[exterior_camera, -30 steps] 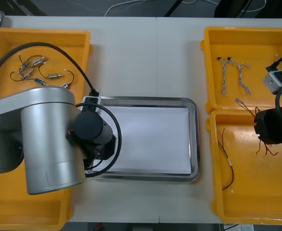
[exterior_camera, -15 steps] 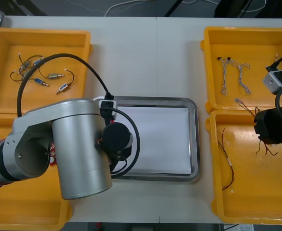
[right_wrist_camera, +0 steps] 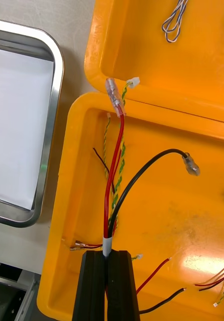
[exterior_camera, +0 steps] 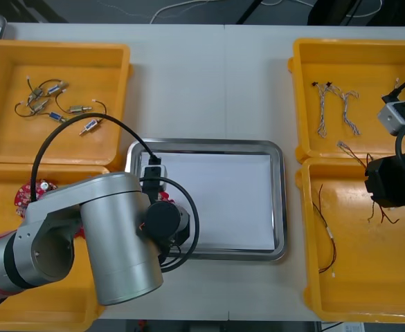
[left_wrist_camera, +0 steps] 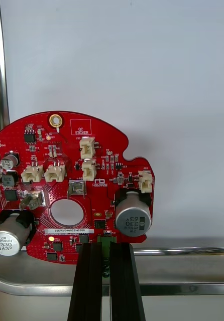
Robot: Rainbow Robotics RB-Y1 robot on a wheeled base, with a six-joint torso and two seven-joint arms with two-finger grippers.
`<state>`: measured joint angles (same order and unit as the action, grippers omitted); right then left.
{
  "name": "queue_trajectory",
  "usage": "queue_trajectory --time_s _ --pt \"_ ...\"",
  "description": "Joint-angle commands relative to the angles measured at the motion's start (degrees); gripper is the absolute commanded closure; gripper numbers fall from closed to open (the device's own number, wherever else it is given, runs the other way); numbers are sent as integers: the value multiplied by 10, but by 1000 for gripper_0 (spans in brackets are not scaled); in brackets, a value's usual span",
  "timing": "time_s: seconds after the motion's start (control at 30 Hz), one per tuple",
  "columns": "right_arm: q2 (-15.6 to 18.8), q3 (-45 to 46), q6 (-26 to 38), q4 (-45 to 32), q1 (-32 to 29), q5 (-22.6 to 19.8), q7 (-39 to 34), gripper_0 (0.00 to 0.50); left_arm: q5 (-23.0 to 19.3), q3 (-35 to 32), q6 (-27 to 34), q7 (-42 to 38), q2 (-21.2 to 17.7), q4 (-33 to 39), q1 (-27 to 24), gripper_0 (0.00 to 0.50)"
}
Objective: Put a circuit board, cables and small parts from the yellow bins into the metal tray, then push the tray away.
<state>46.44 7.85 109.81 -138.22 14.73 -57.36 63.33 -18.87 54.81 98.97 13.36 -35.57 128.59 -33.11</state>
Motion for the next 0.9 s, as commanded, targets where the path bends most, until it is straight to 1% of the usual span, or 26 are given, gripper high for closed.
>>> queue_trajectory --time_s 0.03,0.17,0.37,0.67,0.7,0.73,0.77,0.8,0.83,0.9 --pt "15 -5 2 -16 3 2 -29 500 13 16 -8 19 29 -16 7 500" --pt "15 -5 2 -16 3 2 -29 500 39 30 -27 19 42 -44 8 500" --pt "15 -5 2 -16 3 2 -29 500 54 36 -45 21 50 -73 8 500" --pt "15 -5 2 -16 3 2 -29 500 57 42 -33 21 47 -70 9 500" --pt "15 -5 2 -16 3 2 -29 500 57 42 -33 21 47 -69 9 482" --pt "15 -5 2 -16 3 2 -29 500 58 42 -32 21 47 -69 9 440" --pt "15 -5 2 -16 3 2 -29 500 60 42 -30 20 47 -66 9 188" --pt "15 -5 2 -16 3 2 -29 500 60 42 -30 20 47 -66 9 188" --pt "15 -5 2 -16 3 2 -29 500 62 42 -29 18 47 -62 10 3" --pt "15 -5 2 -16 3 2 -29 500 64 42 -27 15 47 -55 12 0"
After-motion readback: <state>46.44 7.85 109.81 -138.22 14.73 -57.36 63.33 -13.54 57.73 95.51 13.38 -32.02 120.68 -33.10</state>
